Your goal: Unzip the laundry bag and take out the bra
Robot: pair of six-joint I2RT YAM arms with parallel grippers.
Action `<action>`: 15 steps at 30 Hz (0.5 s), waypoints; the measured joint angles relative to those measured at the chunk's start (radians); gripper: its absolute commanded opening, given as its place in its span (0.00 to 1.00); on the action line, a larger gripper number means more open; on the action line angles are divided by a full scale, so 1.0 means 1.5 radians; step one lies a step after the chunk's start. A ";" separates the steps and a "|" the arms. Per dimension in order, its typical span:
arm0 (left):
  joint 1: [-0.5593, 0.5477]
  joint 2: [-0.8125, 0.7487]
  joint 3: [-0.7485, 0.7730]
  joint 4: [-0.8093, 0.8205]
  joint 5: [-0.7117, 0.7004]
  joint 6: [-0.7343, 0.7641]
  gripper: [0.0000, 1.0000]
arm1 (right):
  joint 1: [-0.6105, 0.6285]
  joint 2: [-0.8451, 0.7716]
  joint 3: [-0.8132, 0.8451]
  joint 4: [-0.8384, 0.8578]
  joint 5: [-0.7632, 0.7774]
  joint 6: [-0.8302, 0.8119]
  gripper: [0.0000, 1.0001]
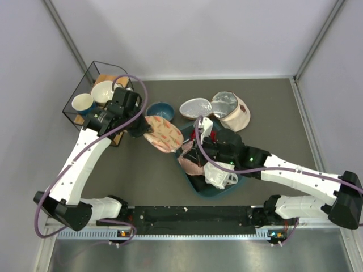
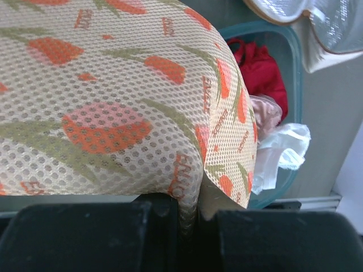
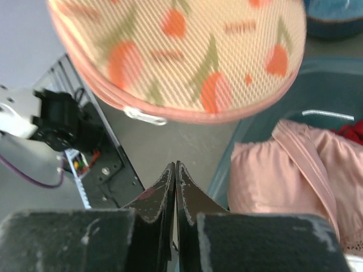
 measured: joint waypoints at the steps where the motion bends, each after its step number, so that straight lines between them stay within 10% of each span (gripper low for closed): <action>1: 0.000 -0.001 0.000 0.011 0.013 0.020 0.00 | 0.000 -0.001 -0.010 -0.009 -0.001 -0.005 0.00; 3: 0.002 -0.012 -0.013 0.054 0.045 0.055 0.00 | -0.002 0.001 -0.026 -0.030 -0.002 -0.012 0.00; 8: 0.003 -0.074 -0.064 0.143 0.128 0.114 0.00 | -0.011 0.004 -0.032 -0.076 -0.004 -0.026 0.65; 15: 0.003 -0.077 -0.056 0.170 0.172 0.157 0.00 | -0.118 -0.020 0.006 -0.108 -0.056 0.016 0.91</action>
